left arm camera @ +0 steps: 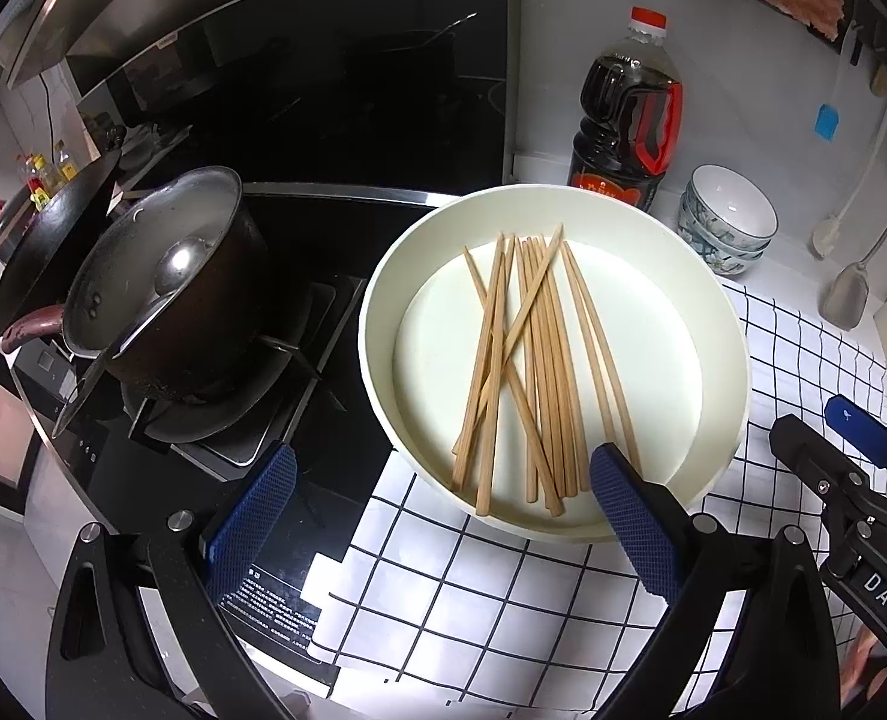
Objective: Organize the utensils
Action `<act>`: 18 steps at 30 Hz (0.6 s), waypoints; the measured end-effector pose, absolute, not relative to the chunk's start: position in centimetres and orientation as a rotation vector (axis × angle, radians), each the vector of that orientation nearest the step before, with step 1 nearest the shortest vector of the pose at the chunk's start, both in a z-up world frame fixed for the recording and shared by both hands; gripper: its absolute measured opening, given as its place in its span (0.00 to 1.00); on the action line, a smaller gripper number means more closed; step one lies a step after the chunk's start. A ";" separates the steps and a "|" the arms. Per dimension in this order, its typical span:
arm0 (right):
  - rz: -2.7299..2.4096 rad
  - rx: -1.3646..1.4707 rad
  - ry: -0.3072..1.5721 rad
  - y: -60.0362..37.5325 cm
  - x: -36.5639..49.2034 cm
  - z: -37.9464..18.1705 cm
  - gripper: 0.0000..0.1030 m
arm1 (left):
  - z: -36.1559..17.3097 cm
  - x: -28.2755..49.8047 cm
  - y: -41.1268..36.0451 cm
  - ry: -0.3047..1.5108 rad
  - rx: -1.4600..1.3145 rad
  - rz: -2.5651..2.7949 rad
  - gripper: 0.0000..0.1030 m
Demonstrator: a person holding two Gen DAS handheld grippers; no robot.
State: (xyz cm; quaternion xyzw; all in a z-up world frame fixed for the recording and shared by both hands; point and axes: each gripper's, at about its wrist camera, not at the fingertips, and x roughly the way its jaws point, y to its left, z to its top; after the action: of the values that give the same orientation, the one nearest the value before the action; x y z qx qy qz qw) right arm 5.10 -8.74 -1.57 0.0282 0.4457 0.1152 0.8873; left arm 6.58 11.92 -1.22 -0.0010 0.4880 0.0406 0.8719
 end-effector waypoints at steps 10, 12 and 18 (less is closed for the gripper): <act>0.238 0.058 0.926 -8.7 5.0 -1.6 0.62 | -1.1 6.6 12.0 1.021 -0.005 0.097 0.94; 0.238 0.060 0.926 -8.7 5.0 -1.6 0.62 | -1.1 6.6 12.0 1.021 -0.004 0.098 0.94; 0.237 0.060 0.925 -8.7 5.0 -1.6 0.62 | -1.1 6.6 12.1 1.021 -0.006 0.095 0.94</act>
State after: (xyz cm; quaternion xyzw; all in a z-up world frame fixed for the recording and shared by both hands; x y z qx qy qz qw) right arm 4.96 -8.70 -1.58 0.0289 0.4450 0.1143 0.8878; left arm 6.58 12.07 -1.06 -0.0028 0.4883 0.0454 0.8715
